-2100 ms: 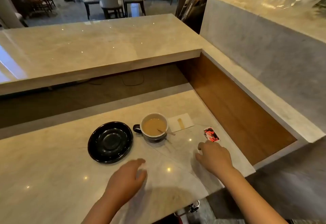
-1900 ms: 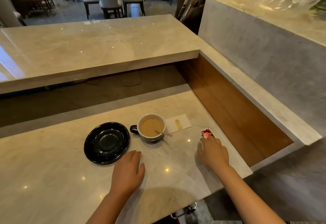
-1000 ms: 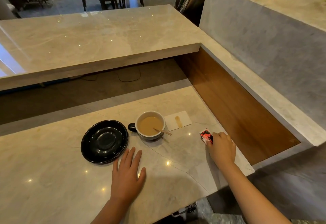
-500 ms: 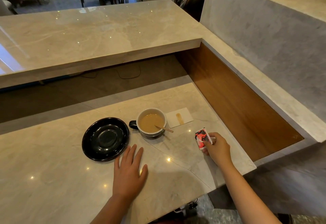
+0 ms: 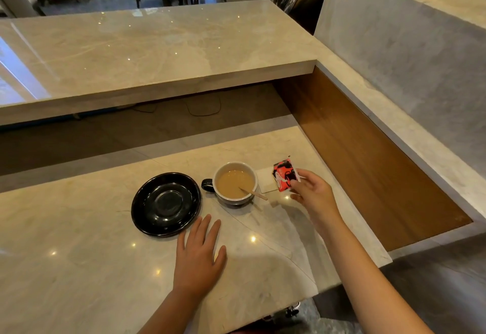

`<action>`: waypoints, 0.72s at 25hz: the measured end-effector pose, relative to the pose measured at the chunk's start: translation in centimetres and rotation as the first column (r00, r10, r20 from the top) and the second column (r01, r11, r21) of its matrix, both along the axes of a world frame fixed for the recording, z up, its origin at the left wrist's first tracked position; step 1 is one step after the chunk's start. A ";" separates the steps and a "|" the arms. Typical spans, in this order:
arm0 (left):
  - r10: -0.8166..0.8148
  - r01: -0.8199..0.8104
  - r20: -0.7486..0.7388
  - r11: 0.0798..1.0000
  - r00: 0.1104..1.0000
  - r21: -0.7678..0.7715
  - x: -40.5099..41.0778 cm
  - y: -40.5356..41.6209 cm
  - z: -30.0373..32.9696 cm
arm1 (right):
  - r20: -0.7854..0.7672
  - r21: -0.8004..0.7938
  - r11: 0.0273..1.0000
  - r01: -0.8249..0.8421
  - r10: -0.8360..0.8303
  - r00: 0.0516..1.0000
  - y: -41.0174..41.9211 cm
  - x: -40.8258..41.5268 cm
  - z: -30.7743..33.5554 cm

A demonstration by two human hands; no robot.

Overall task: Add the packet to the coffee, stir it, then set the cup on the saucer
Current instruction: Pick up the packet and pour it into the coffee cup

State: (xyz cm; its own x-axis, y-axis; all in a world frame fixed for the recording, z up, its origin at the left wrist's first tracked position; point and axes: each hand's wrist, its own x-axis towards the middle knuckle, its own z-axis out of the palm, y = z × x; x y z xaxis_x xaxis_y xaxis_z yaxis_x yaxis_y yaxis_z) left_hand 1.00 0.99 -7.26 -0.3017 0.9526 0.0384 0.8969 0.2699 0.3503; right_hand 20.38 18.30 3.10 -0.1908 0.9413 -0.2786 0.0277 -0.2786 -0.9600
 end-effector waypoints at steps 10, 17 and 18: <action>0.005 -0.005 0.011 1.000 1.000 -0.010 -0.1 0.0 -0.2 | 0.573 0.584 0.688 -0.431 0.027 0.819 1.7 -5.3 1.8; 0.008 -0.008 0.015 1.000 1.000 -0.006 -0.2 0.0 -0.4 | 0.665 0.646 0.526 -0.553 -0.031 0.747 1.9 -5.9 2.0; 0.008 -0.008 0.016 1.000 1.000 -0.008 -0.1 0.0 -0.4 | 0.670 0.645 0.522 -0.558 -0.034 0.742 2.0 -6.0 2.1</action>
State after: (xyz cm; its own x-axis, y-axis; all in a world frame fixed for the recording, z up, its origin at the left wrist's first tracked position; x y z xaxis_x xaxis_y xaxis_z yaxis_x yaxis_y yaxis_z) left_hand 0.86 0.96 -7.63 -0.3101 0.9504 0.0257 0.8889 0.2802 0.3624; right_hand 14.42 20.25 5.16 -0.5636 0.7353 0.3764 0.5327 0.6718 -0.5147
